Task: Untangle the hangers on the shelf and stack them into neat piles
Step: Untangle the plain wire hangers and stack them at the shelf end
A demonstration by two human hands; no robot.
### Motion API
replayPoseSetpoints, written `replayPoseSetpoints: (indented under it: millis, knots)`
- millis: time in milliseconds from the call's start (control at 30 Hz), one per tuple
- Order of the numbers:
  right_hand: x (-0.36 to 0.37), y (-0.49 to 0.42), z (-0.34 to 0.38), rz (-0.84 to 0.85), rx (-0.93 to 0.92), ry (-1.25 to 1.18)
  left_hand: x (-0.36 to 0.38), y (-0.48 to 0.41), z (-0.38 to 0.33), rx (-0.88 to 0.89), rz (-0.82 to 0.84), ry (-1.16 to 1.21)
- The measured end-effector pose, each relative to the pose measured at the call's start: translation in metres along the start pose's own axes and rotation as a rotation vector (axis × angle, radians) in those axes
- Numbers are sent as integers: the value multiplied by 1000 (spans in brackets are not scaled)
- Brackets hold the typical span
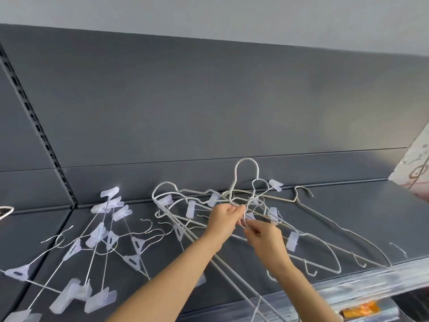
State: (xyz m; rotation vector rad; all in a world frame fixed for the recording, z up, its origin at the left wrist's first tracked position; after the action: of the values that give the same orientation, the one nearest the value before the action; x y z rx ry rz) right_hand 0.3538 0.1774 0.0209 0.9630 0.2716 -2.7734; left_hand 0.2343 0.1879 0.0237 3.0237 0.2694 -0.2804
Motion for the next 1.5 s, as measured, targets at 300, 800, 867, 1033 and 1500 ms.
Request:
replayPoseSetpoints:
  millis: [300,800,867,1033,1500]
  knots:
    - [-47,-12,-57,-30,171,107,21,-19,21,-256,-82,104]
    - [-52,-65,-108,-26,187,668,58,-29,36,-329,-148,-608]
    - [-51,-68,-109,-18,193,678,58,-29,36,-355,-163,-548]
    - [-57,-68,-103,-68,184,558,42,-23,29,-305,-204,-280]
    - [-90,-51,-69,-114,133,110,4,4,-2,-381,-119,426]
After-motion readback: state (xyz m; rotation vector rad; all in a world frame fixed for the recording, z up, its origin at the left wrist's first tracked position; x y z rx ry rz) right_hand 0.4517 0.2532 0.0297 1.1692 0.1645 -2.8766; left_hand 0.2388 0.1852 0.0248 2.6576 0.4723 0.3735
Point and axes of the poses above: each hand's wrist, its own y-axis away from the middle knuckle, its own x-axis out of the palm, z = x × y, the point moved 3 cm from there along -y, towards the middle knuckle, and after that the axes turned 1 degree about y, right-handed, at the moved point
